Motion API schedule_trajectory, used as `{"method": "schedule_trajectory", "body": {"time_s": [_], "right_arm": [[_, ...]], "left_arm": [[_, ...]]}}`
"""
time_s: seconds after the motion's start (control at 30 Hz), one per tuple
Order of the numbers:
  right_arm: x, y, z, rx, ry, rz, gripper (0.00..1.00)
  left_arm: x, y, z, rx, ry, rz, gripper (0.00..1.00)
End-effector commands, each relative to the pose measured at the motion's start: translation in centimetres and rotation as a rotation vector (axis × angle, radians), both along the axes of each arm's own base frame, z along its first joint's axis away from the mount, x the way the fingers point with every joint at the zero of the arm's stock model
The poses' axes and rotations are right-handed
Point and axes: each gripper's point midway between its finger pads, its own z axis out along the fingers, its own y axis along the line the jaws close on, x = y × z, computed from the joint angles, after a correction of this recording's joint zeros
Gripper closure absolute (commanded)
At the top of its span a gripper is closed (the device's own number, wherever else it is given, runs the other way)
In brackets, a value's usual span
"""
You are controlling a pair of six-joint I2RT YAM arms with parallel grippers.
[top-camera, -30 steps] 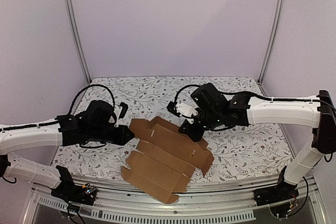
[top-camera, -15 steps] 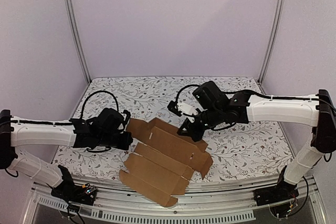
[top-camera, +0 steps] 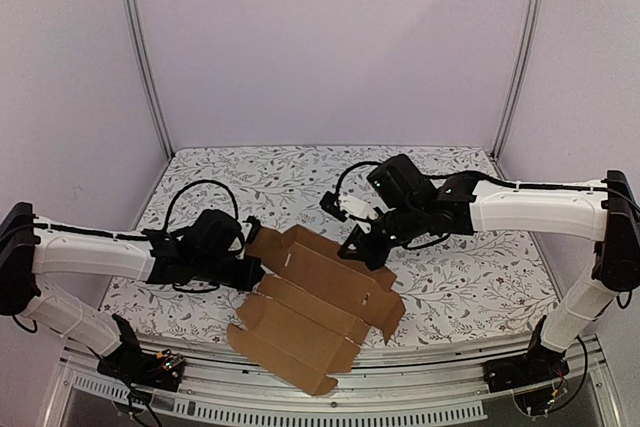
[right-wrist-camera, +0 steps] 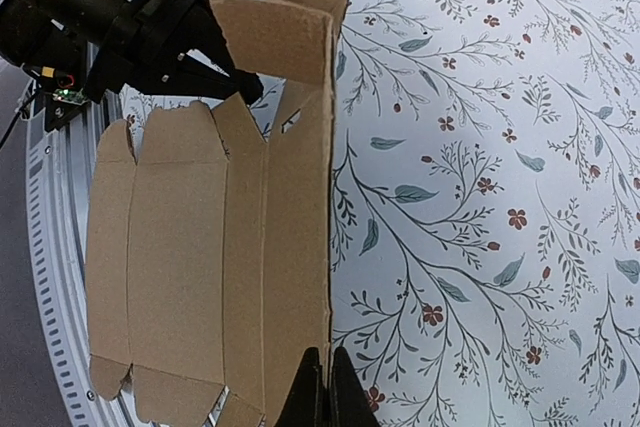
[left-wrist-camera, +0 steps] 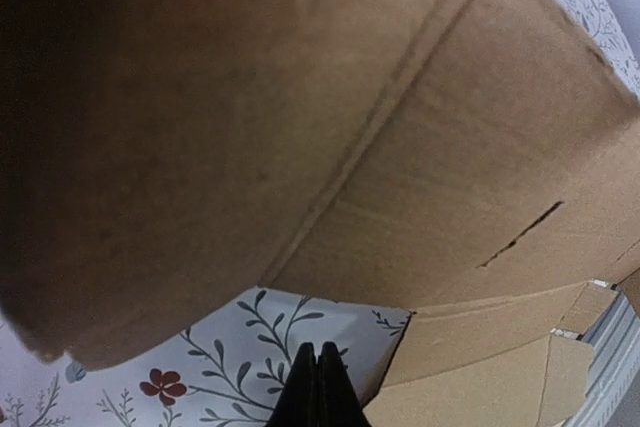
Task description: Fold the paper box
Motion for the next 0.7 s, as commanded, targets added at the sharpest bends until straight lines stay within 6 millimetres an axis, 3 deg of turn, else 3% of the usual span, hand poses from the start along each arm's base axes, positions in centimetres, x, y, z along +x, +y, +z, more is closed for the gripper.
{"method": "schedule_trajectory", "body": {"time_s": [0.0,0.23,0.67], "right_arm": [[1.3,-0.3,0.2,-0.015,-0.019,-0.063,1.00],[2.2,-0.5,-0.3,-0.038,-0.029,-0.114,1.00],[2.0,-1.1,-1.0,-0.060,-0.031,-0.139,1.00]], "left_arm": [[-1.3,-1.9,0.1,-0.070,0.052,-0.074,1.00],[-2.5,-4.0,0.2,-0.057,0.078,-0.133,1.00],[-3.4,-6.9,-2.1,-0.020,0.117,-0.164,1.00]]}}
